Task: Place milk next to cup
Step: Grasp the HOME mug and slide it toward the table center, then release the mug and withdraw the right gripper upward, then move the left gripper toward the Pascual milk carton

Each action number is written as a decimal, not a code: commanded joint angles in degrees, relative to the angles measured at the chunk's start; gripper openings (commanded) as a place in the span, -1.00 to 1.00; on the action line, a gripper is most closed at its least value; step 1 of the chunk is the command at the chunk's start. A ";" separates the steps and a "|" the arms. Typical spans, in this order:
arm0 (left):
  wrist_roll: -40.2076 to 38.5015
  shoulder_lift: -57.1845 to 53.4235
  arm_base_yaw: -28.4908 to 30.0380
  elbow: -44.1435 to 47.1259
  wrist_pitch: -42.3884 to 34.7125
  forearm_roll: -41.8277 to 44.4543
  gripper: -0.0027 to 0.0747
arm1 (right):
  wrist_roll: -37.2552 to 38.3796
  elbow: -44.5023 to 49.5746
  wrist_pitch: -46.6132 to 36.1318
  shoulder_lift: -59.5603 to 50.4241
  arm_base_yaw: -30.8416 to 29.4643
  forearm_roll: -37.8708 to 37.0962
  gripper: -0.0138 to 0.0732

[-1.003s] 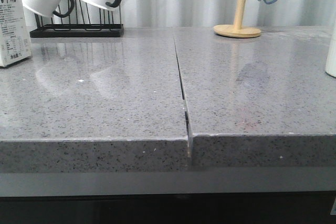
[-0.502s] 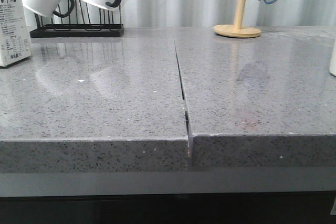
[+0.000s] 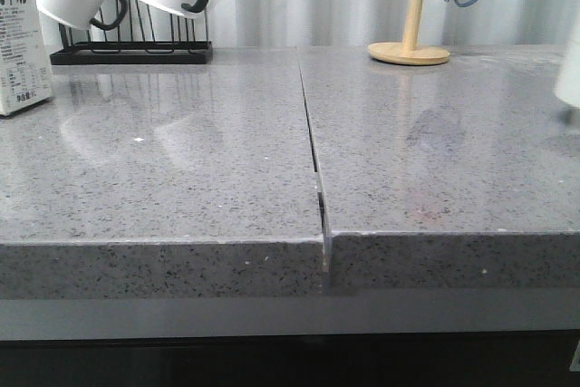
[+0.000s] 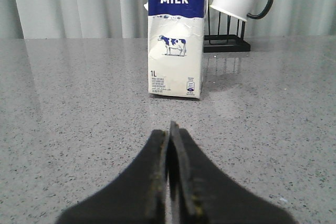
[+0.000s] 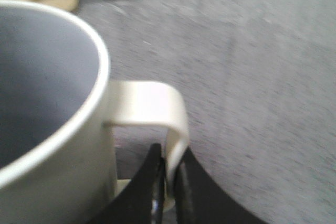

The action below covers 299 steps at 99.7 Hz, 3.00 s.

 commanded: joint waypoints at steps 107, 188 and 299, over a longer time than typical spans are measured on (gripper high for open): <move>-0.32 -1.80 0.12 2.44 -4.68 -0.50 -0.99 | -0.26 -19.07 5.98 9.56 35.72 0.59 0.32; -0.32 -1.80 0.12 2.44 -4.68 -0.50 -0.99 | -0.26 2.41 32.47 -36.62 33.93 0.72 -0.84; -0.59 -0.43 0.12 -5.25 -0.27 6.88 -0.99 | -0.26 11.69 49.90 -77.81 33.93 1.02 -0.84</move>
